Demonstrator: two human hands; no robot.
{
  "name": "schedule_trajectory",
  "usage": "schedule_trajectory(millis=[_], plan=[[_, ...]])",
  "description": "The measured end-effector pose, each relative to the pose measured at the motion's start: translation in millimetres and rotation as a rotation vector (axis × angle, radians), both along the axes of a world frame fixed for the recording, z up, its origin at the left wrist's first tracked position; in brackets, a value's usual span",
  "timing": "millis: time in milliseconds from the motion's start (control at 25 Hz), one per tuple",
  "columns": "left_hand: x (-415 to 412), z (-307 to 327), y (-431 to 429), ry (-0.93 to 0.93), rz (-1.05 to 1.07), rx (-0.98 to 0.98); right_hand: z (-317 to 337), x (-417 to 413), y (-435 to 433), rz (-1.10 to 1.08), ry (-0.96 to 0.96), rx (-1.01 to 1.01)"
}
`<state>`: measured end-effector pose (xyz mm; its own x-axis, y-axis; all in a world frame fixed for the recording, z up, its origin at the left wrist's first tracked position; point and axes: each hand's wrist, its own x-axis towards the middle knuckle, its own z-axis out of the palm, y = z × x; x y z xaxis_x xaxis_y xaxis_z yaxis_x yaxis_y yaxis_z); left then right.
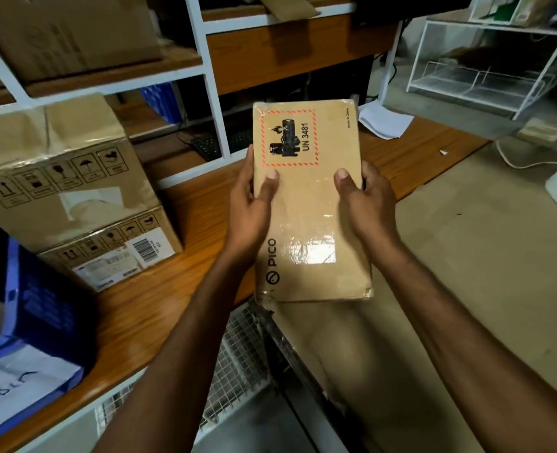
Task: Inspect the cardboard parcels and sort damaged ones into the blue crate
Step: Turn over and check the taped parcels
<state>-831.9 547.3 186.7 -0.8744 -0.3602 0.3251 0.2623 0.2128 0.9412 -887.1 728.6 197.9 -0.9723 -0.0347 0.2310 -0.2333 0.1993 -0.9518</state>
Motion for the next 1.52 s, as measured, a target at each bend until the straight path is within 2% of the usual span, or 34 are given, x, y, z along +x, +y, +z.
schedule_trajectory(millis=[120,200,320,440,600,760,840,960,1080,1240,1320,1440,1520], plan=[[-0.7,2.7,-0.6,0.049,0.058,-0.086,2.8,-4.0,7.0,0.077,-0.095,-0.083],[-6.9,8.8,-2.2,0.022,0.069,-0.13,2.8,-8.1,8.4,0.064,-0.077,-0.029],[-6.5,7.7,0.3,-0.086,-0.002,-0.089,-7.4,2.2,4.8,0.103,-0.154,-0.017],[-1.1,2.5,1.7,-0.085,0.043,-0.088,-8.7,5.6,2.0,0.043,-0.108,0.026],[3.3,18.3,-7.7,-0.239,-0.152,-0.156,-1.0,7.4,8.8,0.192,-0.25,0.037],[6.8,19.2,-10.6,-0.236,-0.094,-0.165,-1.4,6.4,10.2,0.184,-0.21,0.154],[12.0,16.9,-8.9,-0.252,-0.159,-0.241,0.7,11.1,13.3,0.277,-0.235,0.17],[15.2,17.6,-14.9,-0.273,-0.225,-0.235,-2.6,5.8,20.7,0.269,-0.235,0.179],[25.3,16.8,-16.6,-0.294,-0.293,-0.319,-6.7,13.8,24.3,0.362,-0.254,0.183],[30.5,9.7,-6.2,-0.255,-0.19,-0.192,-8.9,22.9,22.6,0.157,-0.176,0.217],[32.7,5.7,1.7,-0.23,-0.198,-0.223,-14.3,29.7,23.5,0.1,-0.151,0.248],[32.5,-3.0,5.8,-0.201,-0.141,-0.176,-15.5,37.9,15.4,-0.066,0.009,0.359],[37.9,-9.1,4.5,-0.217,-0.122,-0.161,-15.3,39.9,16.2,-0.043,-0.038,0.309]])
